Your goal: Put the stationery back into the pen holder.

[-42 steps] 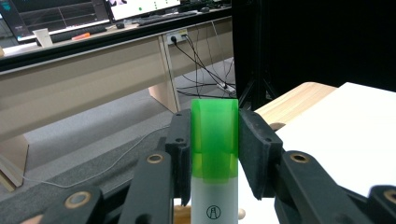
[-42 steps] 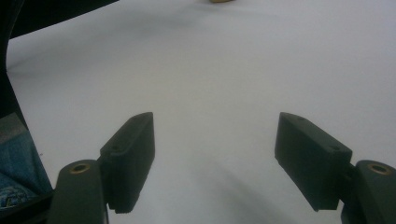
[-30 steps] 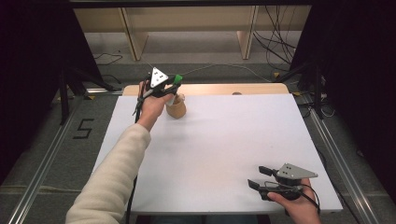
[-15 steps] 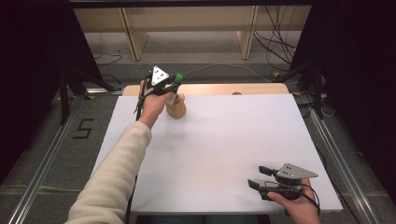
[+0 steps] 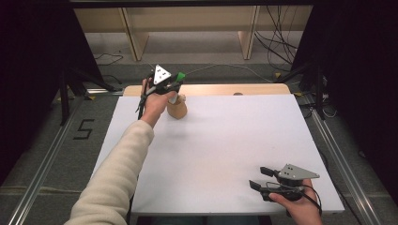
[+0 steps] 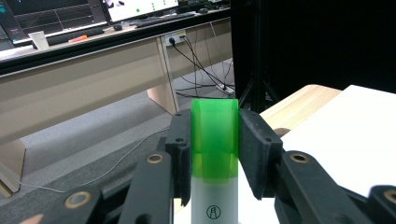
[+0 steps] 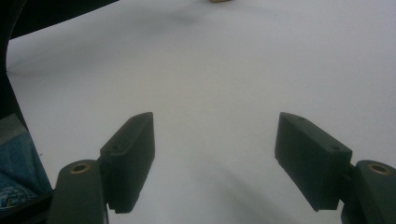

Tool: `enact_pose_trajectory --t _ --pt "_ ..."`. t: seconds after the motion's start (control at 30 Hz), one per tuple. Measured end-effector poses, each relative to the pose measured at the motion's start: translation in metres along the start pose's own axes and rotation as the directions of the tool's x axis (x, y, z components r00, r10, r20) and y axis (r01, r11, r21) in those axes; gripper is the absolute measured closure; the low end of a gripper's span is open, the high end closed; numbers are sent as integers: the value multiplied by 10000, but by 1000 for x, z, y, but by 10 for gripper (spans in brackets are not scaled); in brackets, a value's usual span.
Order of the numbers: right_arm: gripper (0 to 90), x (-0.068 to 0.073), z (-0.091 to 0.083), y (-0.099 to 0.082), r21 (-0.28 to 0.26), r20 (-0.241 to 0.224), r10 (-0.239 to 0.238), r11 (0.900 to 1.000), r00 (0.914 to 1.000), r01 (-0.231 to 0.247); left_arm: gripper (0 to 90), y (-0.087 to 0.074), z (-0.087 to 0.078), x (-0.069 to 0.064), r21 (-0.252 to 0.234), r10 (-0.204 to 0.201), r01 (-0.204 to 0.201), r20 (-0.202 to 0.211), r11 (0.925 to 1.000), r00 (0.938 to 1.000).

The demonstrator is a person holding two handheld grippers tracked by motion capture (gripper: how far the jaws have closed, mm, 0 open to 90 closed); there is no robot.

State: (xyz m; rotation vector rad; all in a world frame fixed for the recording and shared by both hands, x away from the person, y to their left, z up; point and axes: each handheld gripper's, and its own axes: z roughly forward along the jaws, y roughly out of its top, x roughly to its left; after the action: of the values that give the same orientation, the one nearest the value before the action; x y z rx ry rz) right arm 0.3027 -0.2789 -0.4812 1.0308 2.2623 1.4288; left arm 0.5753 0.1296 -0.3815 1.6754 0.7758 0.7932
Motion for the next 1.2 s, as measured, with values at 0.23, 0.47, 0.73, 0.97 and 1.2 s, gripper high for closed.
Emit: enact_pose_trajectory --t 0.23,0.47,0.73,0.97,1.2 --pt "293 -1 0 0 -21 5 -39 10000 10000 39 668 -1 2 2 55 10 -10 -17 10000 10000" --pt "293 -1 0 0 -7 -6 -56 10000 10000 56 668 -3 6 4 47 -54 54 -91 10000 9999" --pt "293 -1 0 0 -1 -12 -40 10000 10000 40 668 -8 10 7 89 -149 150 -116 9998 9998" --pt "293 -1 1 -1 3 -17 -53 10000 10000 53 668 -12 13 10 121 -235 236 -106 9996 9997" --pt "293 -1 1 -1 69 -8 -52 10000 10000 52 668 -13 16 10 146 -251 252 -123 9996 9996"
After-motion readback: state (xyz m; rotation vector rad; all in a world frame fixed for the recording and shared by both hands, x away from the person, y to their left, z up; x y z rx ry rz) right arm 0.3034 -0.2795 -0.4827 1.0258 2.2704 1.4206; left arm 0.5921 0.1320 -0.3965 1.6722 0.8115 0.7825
